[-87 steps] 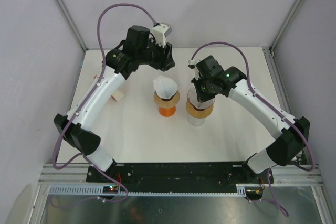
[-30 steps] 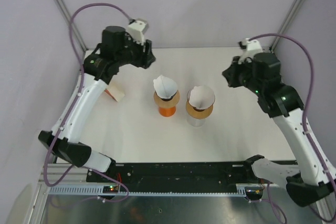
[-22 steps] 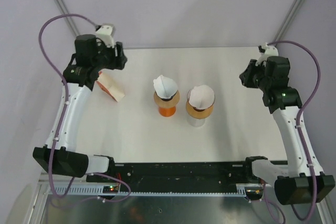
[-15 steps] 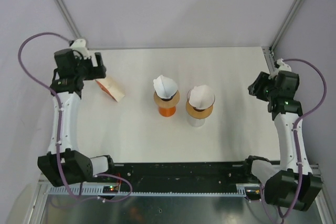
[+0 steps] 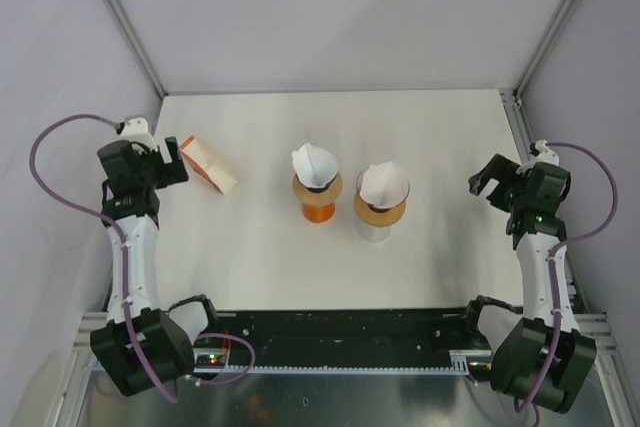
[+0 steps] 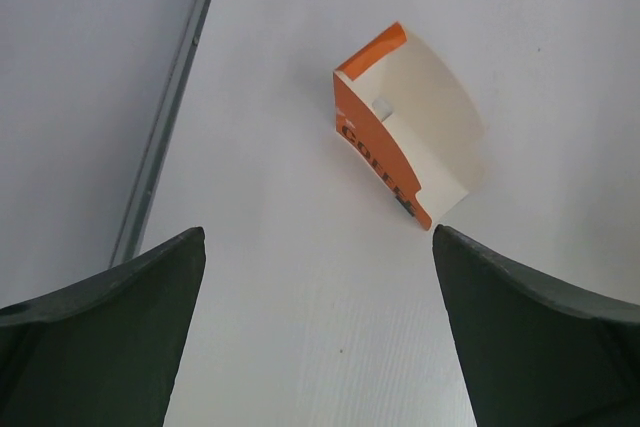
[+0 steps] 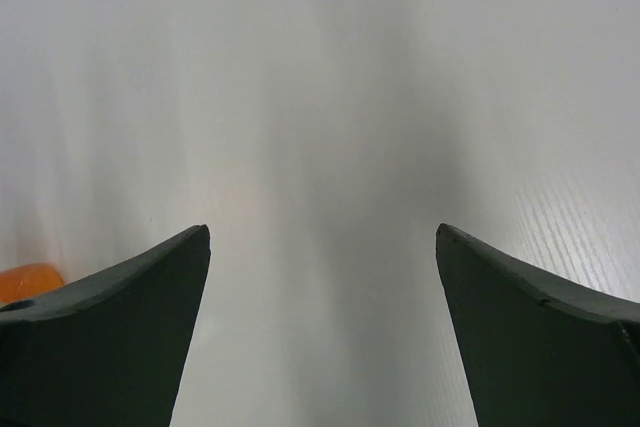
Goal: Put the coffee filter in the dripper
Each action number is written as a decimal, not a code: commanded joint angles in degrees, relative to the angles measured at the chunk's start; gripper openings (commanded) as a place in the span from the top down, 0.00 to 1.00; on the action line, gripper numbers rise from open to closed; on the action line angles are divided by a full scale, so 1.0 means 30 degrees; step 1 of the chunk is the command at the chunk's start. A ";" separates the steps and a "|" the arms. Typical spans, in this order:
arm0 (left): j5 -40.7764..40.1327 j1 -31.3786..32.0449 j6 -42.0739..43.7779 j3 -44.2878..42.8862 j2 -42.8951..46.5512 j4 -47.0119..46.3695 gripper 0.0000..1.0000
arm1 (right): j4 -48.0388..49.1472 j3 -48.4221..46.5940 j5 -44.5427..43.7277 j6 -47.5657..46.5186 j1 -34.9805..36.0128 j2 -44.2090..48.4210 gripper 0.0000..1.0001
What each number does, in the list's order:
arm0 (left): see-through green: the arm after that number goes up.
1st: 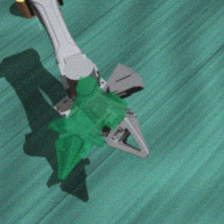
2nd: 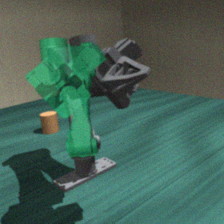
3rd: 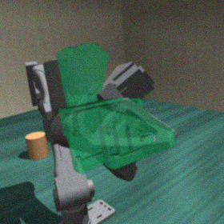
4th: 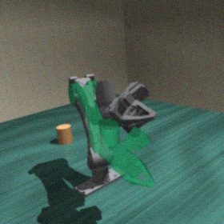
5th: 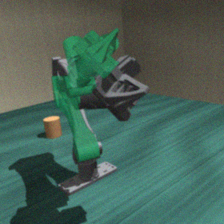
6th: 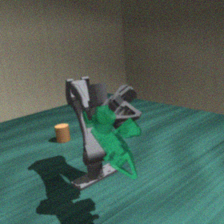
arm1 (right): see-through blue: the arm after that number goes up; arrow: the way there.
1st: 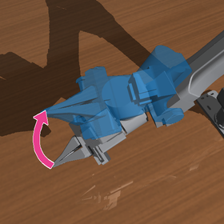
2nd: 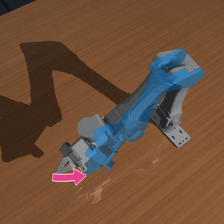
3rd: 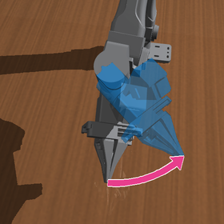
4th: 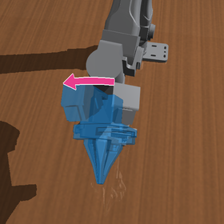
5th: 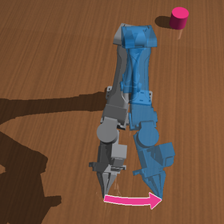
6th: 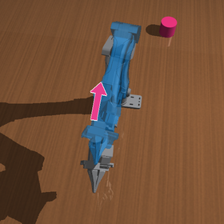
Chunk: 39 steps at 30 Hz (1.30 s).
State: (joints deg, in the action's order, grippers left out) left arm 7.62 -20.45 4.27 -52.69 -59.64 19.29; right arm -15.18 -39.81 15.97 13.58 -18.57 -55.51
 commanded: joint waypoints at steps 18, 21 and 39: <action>0.1768 -0.0252 0.0011 0.7391 0.2024 -0.7595 0.00 | 0.5535 0.4219 0.1197 -0.0340 -0.0080 0.1390 0.01; 0.1907 -0.0246 -0.0088 0.8487 0.2277 -0.8729 0.00 | 0.5702 0.4332 0.1429 -0.0331 -0.0080 0.1432 0.01; 0.2182 -0.0245 -0.0280 0.9643 0.1822 -1.0472 0.00 | 0.5571 0.4569 0.1642 -0.0465 -0.0110 0.1757 0.01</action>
State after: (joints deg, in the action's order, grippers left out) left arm 12.88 -20.67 3.49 -24.10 -53.65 -8.93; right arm -0.86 -26.09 20.45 13.21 -18.61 -51.27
